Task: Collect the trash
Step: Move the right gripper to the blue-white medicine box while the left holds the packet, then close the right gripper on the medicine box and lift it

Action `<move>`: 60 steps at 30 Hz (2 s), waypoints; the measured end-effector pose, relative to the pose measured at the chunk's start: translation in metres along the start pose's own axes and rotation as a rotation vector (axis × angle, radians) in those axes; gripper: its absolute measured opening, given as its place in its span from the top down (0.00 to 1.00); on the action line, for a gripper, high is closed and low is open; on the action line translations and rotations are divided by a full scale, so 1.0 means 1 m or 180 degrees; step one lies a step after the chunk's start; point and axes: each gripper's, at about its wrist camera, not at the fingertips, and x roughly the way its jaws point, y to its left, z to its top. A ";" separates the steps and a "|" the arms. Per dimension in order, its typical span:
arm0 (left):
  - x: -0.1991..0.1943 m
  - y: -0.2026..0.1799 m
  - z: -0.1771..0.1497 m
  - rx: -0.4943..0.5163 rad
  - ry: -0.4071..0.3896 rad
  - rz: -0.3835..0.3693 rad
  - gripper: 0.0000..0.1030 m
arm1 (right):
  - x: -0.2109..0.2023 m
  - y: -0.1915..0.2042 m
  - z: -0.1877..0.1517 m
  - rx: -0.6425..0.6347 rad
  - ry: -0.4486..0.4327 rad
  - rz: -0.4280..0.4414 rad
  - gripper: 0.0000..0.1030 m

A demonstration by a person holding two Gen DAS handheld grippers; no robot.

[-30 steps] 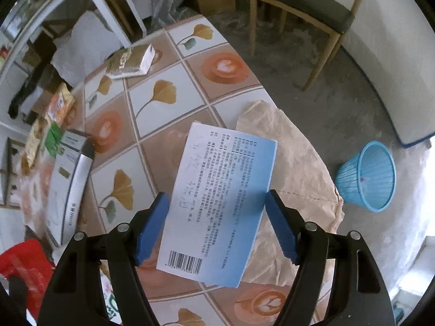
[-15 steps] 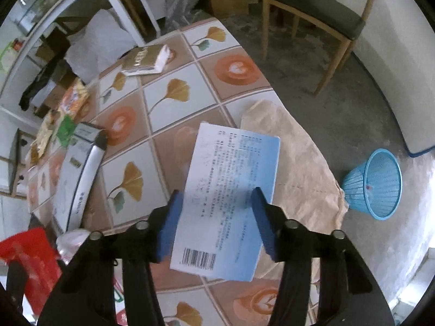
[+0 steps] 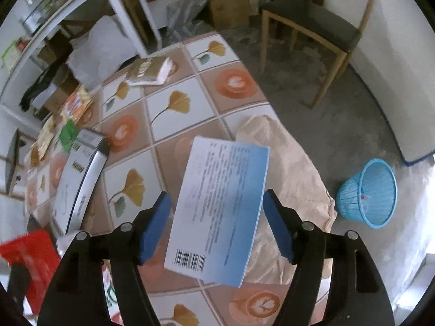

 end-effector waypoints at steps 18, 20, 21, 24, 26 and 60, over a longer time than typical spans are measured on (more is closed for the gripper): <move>-0.002 0.009 -0.002 -0.0074 0.0015 -0.0029 0.90 | 0.027 0.019 0.005 -0.0037 0.0220 -0.0320 0.28; -0.003 0.008 -0.003 -0.0070 0.0003 -0.0022 0.90 | 0.026 0.022 0.002 -0.0111 0.0235 -0.0262 0.34; -0.003 0.008 -0.003 -0.0071 -0.0002 -0.0020 0.90 | 0.026 0.024 0.000 -0.0166 0.0242 -0.0246 0.35; -0.003 0.010 -0.003 -0.0078 -0.0010 -0.0017 0.90 | 0.025 0.026 -0.004 -0.0233 0.0244 -0.0178 0.38; -0.005 0.011 -0.003 -0.0083 -0.0015 -0.0018 0.90 | 0.022 0.028 -0.009 -0.0277 0.0234 -0.0108 0.41; -0.007 0.010 -0.013 -0.0054 0.0050 -0.0034 0.89 | 0.015 0.009 -0.027 -0.0714 0.0222 0.0156 0.25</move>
